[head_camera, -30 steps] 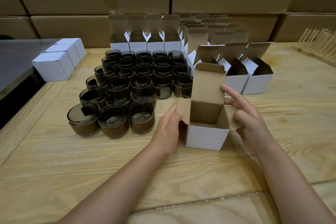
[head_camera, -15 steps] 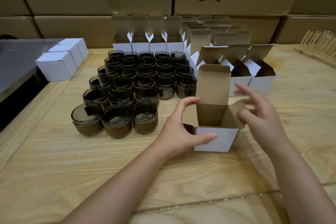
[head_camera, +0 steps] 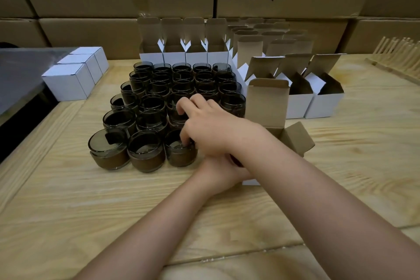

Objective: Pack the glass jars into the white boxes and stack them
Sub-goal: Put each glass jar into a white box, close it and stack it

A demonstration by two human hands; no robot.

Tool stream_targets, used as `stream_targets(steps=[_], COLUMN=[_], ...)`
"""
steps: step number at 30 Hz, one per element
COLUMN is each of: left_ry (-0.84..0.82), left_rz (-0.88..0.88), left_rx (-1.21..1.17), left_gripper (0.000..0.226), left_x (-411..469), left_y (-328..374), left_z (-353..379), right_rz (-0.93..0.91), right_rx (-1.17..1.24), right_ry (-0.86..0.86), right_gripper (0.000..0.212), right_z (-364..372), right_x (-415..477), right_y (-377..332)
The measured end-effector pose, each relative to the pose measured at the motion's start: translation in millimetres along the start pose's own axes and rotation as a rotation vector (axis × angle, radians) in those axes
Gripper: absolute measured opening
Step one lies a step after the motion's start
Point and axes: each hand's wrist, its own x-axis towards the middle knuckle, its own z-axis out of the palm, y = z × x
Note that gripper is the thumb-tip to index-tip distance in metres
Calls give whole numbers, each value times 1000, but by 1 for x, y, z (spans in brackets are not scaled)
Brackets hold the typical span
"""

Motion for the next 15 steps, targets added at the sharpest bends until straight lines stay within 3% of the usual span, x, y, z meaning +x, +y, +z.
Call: stream_targets(steps=[3, 6, 10, 13, 15], left_ry=[3, -32, 73, 187, 193], left_rz=[-33, -91, -105, -34, 11], left_rx=[-34, -77, -210, -299, -331], left_gripper=[81, 83, 48, 60, 67], left_x=[0, -2, -6, -7, -8], left_y=[-2, -1, 1, 4, 7], left_z=[0, 2, 4, 1, -2], right_rz=[-45, -61, -13, 33, 89], right_rx=[34, 115, 390, 445, 484], right_ry=[-20, -68, -16, 38, 14], right_gripper=[17, 17, 9, 5, 15], right_z=[3, 6, -8, -33, -52], right_x=[4, 4, -7, -23, -36], right_y=[4, 7, 9, 24, 35])
